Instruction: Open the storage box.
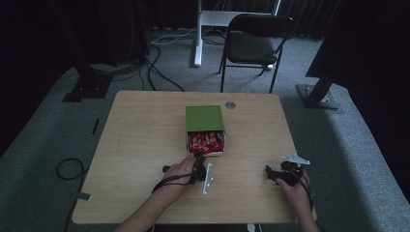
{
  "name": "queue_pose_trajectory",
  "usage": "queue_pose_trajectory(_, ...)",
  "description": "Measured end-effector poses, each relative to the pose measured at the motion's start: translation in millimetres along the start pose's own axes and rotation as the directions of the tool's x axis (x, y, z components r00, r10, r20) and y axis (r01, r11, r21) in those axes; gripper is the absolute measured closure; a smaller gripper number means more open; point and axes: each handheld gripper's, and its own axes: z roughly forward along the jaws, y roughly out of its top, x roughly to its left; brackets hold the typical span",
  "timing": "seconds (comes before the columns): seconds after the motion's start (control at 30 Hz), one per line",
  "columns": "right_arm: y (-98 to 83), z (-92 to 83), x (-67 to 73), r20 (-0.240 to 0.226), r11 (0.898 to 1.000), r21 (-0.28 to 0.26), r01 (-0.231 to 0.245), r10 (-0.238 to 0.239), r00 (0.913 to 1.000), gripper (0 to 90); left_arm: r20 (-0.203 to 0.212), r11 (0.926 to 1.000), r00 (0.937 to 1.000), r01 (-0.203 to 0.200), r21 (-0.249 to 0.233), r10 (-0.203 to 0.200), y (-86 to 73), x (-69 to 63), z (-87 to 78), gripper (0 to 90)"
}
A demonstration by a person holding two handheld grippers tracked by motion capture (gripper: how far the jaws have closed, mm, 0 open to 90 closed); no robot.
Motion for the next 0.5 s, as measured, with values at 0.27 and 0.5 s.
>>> queue_pose_trajectory(0.27, 0.0, 0.0, 0.0, 0.0, 1.0, 0.0, 0.0, 0.0, 1.0, 11.4, 0.011, 1.0, 0.9999, 0.003, 0.004, -0.003, 1.7, -1.0, -4.5, 72.4)
queue_pose_trajectory(0.5, 0.0, 0.0, 0.0, 0.0, 1.0, 0.0, 0.0, 0.0, 1.0, 11.3, 0.016, 1.0, 0.9999, 0.004, -0.004, -0.004, 2.9, -3.0, -9.8, 72.7)
